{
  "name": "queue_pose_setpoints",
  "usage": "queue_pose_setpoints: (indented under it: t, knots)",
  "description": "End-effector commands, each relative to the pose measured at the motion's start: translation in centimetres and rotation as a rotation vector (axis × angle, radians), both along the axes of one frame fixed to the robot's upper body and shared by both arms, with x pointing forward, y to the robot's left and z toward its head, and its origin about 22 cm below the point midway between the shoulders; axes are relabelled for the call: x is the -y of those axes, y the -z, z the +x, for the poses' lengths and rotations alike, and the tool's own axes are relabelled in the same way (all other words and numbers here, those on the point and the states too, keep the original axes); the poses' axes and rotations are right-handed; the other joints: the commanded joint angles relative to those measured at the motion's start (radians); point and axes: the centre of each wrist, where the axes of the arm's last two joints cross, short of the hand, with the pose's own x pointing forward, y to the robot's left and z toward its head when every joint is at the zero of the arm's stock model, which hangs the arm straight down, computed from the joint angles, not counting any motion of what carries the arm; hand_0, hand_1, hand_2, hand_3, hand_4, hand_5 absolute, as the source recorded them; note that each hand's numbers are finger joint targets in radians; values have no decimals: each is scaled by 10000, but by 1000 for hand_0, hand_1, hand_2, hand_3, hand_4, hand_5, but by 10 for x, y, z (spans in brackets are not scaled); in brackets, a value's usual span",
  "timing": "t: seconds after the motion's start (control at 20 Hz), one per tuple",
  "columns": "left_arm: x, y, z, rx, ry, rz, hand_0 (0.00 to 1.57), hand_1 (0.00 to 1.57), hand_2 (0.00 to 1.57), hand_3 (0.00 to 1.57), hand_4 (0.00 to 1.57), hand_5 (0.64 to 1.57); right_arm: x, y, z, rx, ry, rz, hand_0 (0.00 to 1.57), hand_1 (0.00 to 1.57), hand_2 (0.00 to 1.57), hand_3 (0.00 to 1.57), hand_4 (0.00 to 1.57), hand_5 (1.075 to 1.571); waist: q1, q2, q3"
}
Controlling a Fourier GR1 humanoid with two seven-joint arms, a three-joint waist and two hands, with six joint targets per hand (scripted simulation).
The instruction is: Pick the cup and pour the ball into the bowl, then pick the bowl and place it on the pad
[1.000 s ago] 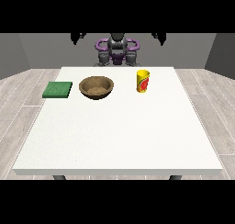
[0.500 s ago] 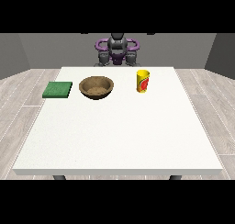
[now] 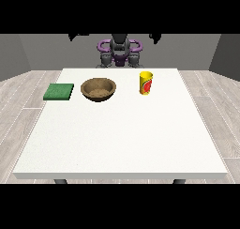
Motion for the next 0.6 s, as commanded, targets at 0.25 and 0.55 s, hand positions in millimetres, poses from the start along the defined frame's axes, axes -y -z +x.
queue_pose_setpoints:
  t: [0.25, 0.55]
  knots:
    - [-34, 48, 19, 2088, -545, 864, 0, 0, 0, 0, 528, 1491, 37, -14, 21, 2158, -342, -164, 0, 0, 0, 0, 692, 1551, -312, 2676, -6]
    - [-41, 92, 32, 1024, -215, 805, 0, 0, 0, 0, 187, 1472, 65, 8, 27, 1583, -259, 60, 0, 0, 0, 0, 676, 1559, -331, 2128, -2]
